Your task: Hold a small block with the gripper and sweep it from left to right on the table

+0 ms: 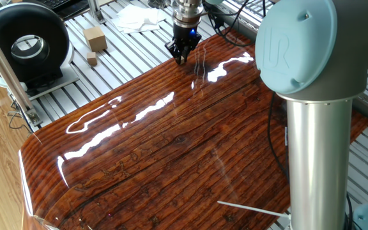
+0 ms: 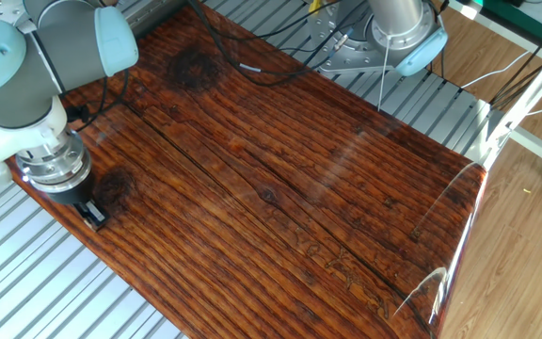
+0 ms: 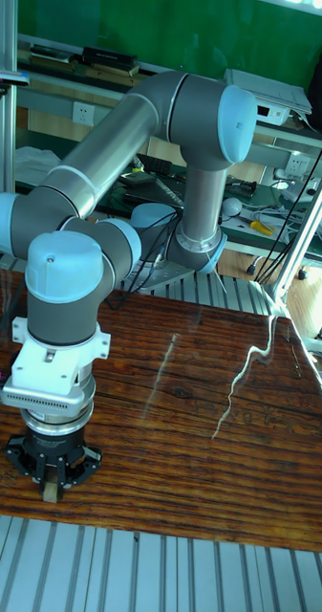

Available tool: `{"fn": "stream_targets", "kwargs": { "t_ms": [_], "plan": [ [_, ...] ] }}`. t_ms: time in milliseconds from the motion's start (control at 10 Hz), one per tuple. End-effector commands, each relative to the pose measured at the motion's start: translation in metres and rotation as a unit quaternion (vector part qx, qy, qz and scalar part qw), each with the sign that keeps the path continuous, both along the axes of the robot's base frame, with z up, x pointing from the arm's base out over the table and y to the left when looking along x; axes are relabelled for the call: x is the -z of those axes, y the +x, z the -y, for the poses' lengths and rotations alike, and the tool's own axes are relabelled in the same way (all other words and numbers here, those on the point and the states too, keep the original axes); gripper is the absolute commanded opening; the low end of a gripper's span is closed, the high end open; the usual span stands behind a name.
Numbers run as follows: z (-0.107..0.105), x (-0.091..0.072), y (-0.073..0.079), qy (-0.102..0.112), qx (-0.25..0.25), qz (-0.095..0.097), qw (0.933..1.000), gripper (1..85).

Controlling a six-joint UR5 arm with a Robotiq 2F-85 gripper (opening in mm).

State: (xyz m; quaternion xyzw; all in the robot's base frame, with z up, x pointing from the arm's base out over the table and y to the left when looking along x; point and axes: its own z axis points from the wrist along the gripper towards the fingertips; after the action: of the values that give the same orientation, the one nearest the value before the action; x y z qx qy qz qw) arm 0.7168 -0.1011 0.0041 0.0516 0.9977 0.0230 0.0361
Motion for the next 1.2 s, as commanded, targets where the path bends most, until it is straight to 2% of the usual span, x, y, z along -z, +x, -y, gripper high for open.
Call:
{"fn": "stream_targets", "kwargs": {
  "t_ms": [0,500,1100],
  "plan": [
    [-0.0049,-0.0002,0.0017,0.004,0.007,0.002,1.0,1.0],
    [-0.0063,-0.0037,0.0009,0.009,0.007,0.0,0.9999,1.0],
    [-0.0082,0.0012,0.0028,0.007,0.009,0.002,0.9999,1.0]
  ]
}}
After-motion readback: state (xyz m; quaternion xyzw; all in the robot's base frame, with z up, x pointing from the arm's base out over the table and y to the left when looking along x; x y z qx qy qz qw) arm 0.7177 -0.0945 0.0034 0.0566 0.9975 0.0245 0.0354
